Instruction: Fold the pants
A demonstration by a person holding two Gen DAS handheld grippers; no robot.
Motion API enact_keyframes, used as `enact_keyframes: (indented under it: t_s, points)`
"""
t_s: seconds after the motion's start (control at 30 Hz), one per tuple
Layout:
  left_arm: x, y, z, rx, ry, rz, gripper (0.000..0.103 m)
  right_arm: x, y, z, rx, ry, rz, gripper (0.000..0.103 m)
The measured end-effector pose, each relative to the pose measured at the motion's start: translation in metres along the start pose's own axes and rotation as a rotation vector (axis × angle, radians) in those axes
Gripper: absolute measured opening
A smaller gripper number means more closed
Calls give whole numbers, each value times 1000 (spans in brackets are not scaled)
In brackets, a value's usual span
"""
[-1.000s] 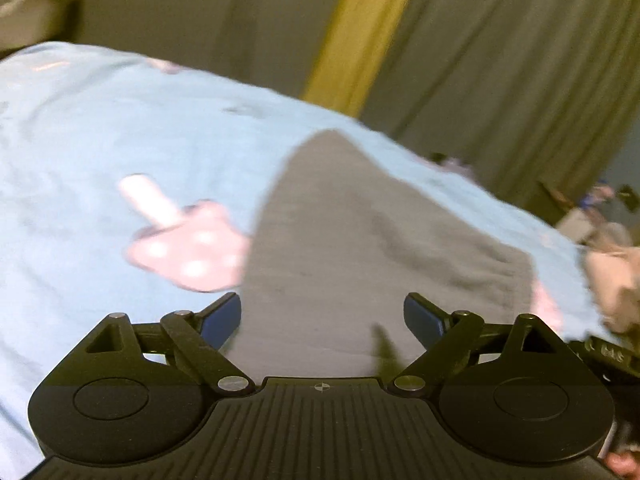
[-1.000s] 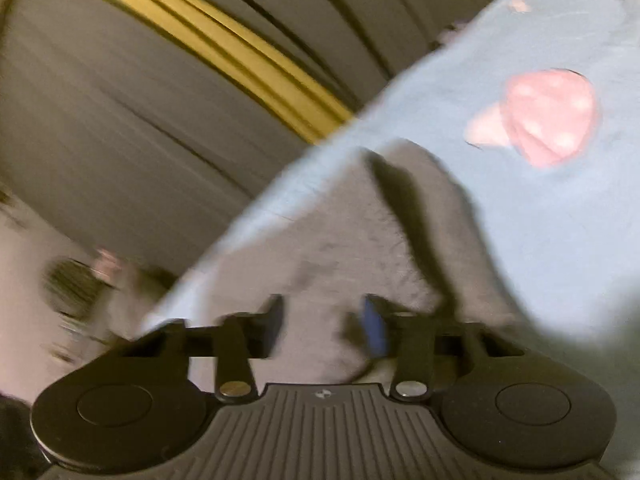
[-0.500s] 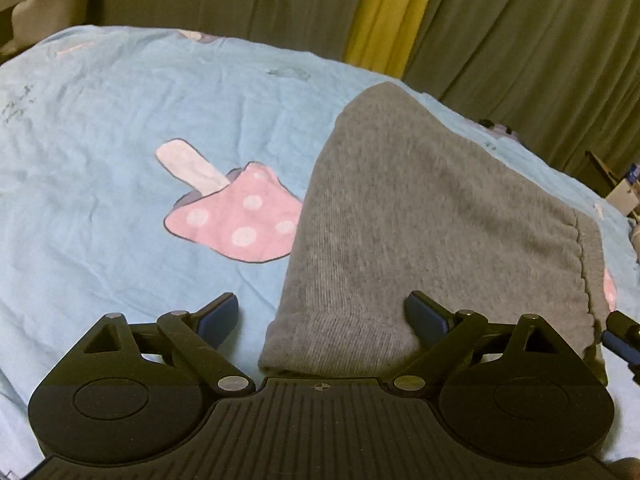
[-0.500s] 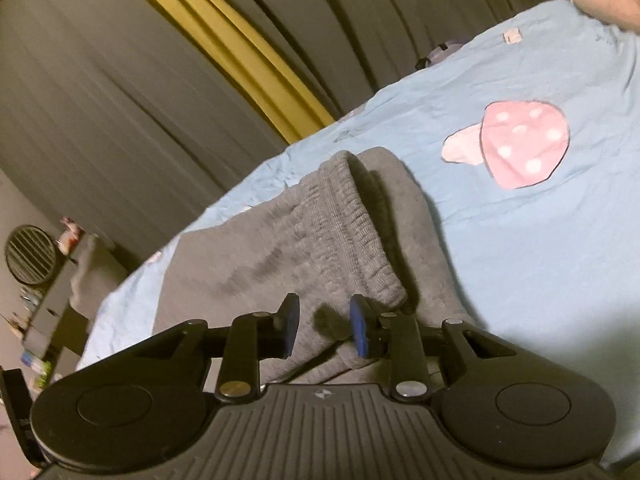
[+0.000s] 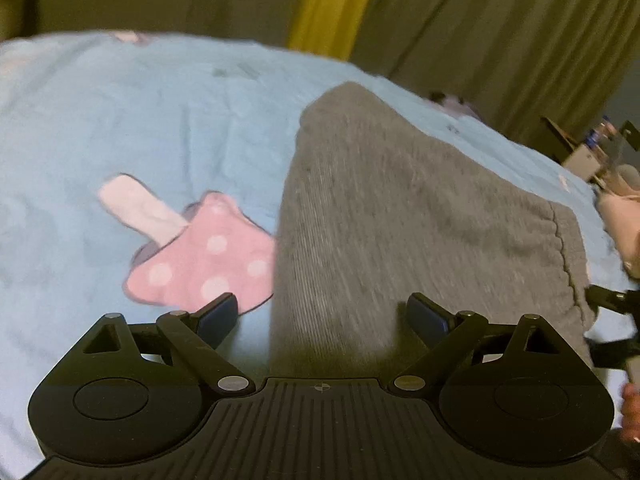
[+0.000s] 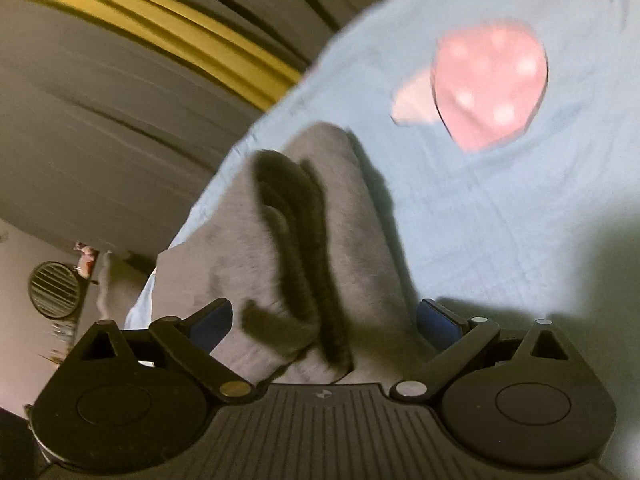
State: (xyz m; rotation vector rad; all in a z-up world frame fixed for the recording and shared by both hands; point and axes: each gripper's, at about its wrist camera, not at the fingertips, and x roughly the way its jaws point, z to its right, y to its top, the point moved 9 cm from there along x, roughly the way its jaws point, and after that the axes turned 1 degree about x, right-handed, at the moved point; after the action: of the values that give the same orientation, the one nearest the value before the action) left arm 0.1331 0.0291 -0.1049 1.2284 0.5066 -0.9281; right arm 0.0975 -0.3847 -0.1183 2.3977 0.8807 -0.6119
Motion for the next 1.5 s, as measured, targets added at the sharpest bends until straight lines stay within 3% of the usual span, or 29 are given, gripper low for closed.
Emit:
enact_keyframes:
  t_s: [0.13, 0.3, 0.4, 0.47, 0.57, 0.63, 0.77, 0.83, 0.9, 0.93, 0.97, 1.03, 1.13, 1.27, 1.33, 1.37, 1.5]
  points:
    - [26, 4, -5, -4, -91, -103, 96, 12, 15, -3, 46, 109, -17, 99]
    - [53, 18, 6, -20, -198, -165, 96, 38, 21, -13, -12, 139, -80, 99]
    - [68, 27, 9, -22, -191, -197, 92, 44, 24, -23, -55, 127, -79, 97]
    - [69, 34, 15, -16, -192, -172, 63, 49, 23, -29, -126, 63, -58, 71]
    - [61, 38, 29, 63, -164, -113, 43, 46, 20, -49, -234, -7, 7, 59]
    - [52, 45, 34, 81, -166, -57, 40, 39, 21, -65, -296, -23, 54, 55]
    - [27, 68, 48, 90, -200, 74, 36, 22, 35, -96, -318, 25, 137, 51]
    - [21, 77, 55, 73, -212, 95, 39, 13, 48, -103, -312, 27, 177, 51]
    - [24, 88, 53, 45, -189, 94, 52, 11, 65, -100, -283, 5, 184, 63]
    - [27, 92, 47, 38, -123, 96, 65, 8, 71, -94, -282, -44, 189, 78]
    - [27, 94, 39, 32, -28, 106, 70, 4, 78, -86, -284, -129, 213, 84]
    - [16, 92, 29, 73, 91, 150, 78, -15, 86, -76, -339, -286, 306, 88]
    - [-3, 70, 30, 168, 82, 200, 94, -28, 69, -84, -432, -282, 316, 88]
    - [-1, 27, 24, 213, 95, 171, 95, -16, 30, -90, -582, -335, 300, 91]
    - [20, 7, 21, 224, 138, 69, 96, 6, 16, -68, -626, -502, 240, 97]
    - [28, -1, 16, 218, 148, 46, 96, 13, 10, -61, -633, -532, 226, 99]
    - [7, -4, 8, 139, 105, 124, 96, -9, 4, -77, -635, -514, 294, 99]
